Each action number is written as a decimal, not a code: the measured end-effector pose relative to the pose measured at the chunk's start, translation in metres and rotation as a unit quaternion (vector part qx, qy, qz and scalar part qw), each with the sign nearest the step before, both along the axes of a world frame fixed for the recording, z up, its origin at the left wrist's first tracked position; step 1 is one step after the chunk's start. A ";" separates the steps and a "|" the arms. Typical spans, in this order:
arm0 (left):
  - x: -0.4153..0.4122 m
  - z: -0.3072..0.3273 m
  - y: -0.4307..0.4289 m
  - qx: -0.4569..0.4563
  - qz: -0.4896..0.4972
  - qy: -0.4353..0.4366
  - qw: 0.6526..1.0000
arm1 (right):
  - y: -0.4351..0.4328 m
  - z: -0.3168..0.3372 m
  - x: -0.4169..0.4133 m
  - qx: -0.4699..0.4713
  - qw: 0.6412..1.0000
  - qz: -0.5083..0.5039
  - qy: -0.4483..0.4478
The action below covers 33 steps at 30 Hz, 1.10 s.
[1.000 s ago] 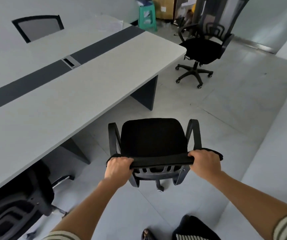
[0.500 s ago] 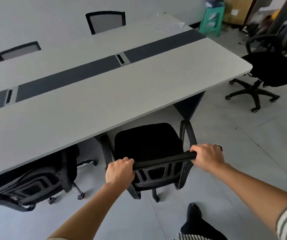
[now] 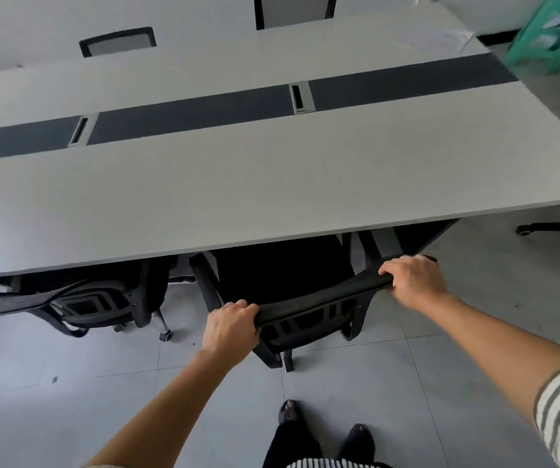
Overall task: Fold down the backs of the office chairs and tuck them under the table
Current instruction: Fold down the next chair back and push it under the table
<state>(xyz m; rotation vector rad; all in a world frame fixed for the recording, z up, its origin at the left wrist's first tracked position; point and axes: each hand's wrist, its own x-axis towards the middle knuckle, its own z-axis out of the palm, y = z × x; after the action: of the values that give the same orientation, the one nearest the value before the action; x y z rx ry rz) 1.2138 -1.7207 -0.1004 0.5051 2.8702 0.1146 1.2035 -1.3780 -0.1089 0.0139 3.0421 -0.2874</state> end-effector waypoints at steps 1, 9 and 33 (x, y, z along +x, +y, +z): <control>-0.005 0.000 0.009 0.002 0.002 0.004 1.000 | 0.007 -0.001 -0.011 0.006 1.000 -0.011 -0.001; -0.044 -0.011 0.052 -0.002 -0.003 -0.018 1.000 | 0.042 -0.011 -0.072 0.039 0.998 -0.051 -0.016; -0.158 -0.008 0.102 0.026 -0.073 0.017 0.997 | 0.110 0.001 -0.101 0.075 0.996 0.000 -0.045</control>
<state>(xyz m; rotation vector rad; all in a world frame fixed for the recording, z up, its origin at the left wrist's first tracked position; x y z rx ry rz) 1.0556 -1.6184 -0.1088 0.7314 2.8578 0.1576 1.1021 -1.2678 -0.1078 0.0354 2.9666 -0.0572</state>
